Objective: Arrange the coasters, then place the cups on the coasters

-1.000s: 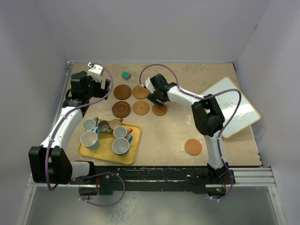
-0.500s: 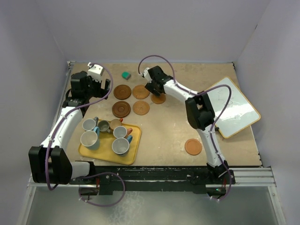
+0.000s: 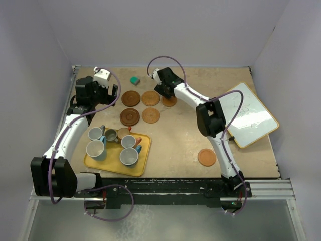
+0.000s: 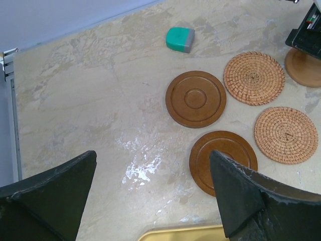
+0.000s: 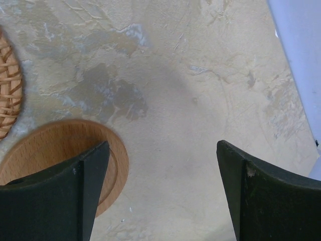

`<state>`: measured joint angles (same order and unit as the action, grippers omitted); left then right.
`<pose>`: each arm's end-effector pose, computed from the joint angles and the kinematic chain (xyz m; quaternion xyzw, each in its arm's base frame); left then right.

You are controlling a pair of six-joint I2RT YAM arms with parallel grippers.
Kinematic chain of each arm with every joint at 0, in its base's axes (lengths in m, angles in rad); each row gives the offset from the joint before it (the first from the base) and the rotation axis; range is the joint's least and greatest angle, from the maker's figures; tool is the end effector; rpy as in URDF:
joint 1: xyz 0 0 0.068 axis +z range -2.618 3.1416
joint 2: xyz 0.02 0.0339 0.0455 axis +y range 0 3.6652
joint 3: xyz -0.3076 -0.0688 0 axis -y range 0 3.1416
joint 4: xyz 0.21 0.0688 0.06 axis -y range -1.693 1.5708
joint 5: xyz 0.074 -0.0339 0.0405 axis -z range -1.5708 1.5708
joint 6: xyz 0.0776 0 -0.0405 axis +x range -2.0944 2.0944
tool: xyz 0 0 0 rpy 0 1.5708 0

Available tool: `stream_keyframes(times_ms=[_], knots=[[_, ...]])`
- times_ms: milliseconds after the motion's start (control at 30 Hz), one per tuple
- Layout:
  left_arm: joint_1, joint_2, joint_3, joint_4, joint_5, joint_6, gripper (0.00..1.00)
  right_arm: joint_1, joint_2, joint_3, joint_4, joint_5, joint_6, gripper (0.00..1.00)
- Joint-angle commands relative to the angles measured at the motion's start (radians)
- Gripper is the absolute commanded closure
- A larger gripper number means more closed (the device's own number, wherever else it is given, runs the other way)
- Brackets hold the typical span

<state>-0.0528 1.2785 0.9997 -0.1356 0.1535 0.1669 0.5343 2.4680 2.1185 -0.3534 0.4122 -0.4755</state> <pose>0.2867 -0.0270 0.3473 0.1332 0.8254 -0.0330 0.5477 0.5227 0.2732 0.1960 -0.3543 0.8189 -0.1735 0.4168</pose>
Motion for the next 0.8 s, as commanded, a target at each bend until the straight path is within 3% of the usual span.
stream_keyframes(times_ms=[0, 167, 467, 767], knots=[[0.006, -0.035, -0.003, 0.048, 0.02, -0.014, 0.1, -0.014, 0.055, 0.038, -0.068, 0.01, -0.015, 0.1], [0.006, -0.039, -0.003, 0.046, 0.022, -0.014, 0.1, -0.019, 0.014, 0.041, -0.084, 0.001, -0.018, 0.1], [0.007, -0.038, -0.003, 0.045, 0.035, -0.02, 0.1, -0.019, -0.232, -0.056, -0.142, -0.102, 0.017, 0.09], [0.007, -0.04, -0.003, 0.05, 0.058, -0.026, 0.1, -0.019, -0.579, -0.387, -0.229, -0.236, 0.004, 0.09]])
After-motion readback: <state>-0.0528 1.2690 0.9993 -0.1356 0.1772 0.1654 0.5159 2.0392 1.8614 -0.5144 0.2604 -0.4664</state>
